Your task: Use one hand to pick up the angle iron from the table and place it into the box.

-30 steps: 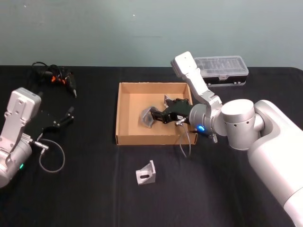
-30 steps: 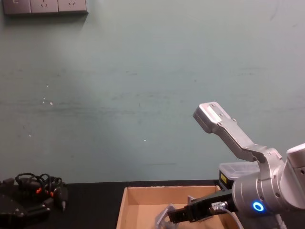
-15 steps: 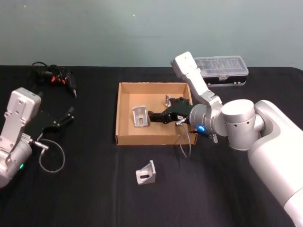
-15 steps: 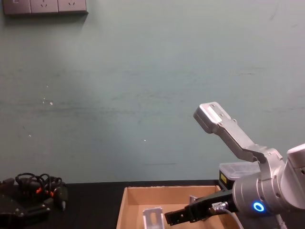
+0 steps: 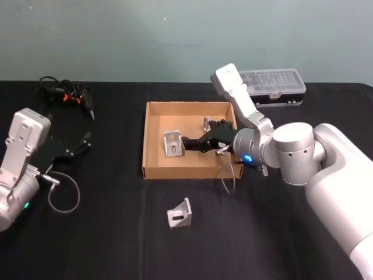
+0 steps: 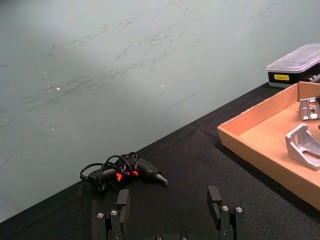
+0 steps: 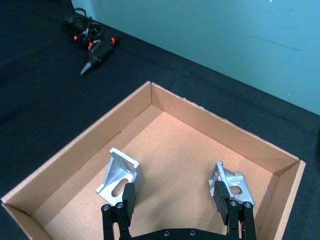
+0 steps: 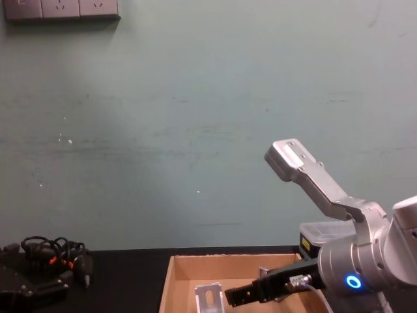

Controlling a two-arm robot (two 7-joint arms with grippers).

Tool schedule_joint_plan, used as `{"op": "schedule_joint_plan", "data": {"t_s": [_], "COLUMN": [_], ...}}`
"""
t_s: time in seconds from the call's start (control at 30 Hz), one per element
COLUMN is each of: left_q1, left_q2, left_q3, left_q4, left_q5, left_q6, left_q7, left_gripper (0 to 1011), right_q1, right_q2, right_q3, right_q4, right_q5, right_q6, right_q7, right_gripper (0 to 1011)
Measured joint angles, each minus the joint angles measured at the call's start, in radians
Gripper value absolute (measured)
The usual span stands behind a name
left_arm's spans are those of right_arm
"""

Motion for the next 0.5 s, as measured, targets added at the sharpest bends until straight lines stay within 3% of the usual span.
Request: {"op": "schedule_joint_plan", "data": {"t_s": [0.23,0.5], "left_q1": [0.000,0.000], "left_q2": [0.000,0.000], "left_q3": [0.000,0.000], "left_q4": [0.000,0.000], "left_q5": [0.000,0.000], "left_q6": [0.000,0.000], "left_q7": [0.000,0.000], "left_gripper": [1011,1011], "right_q1": [-0.033,-0.105], "right_q2": [0.010,0.046], "right_q3": [0.022,0.047], "right_q4": [-0.071,-0.214], "right_q5": [-0.001,0.013], "right_q6": [0.003,0.036], "right_q7": [0.001,0.016], "right_gripper": [1000,1000]}}
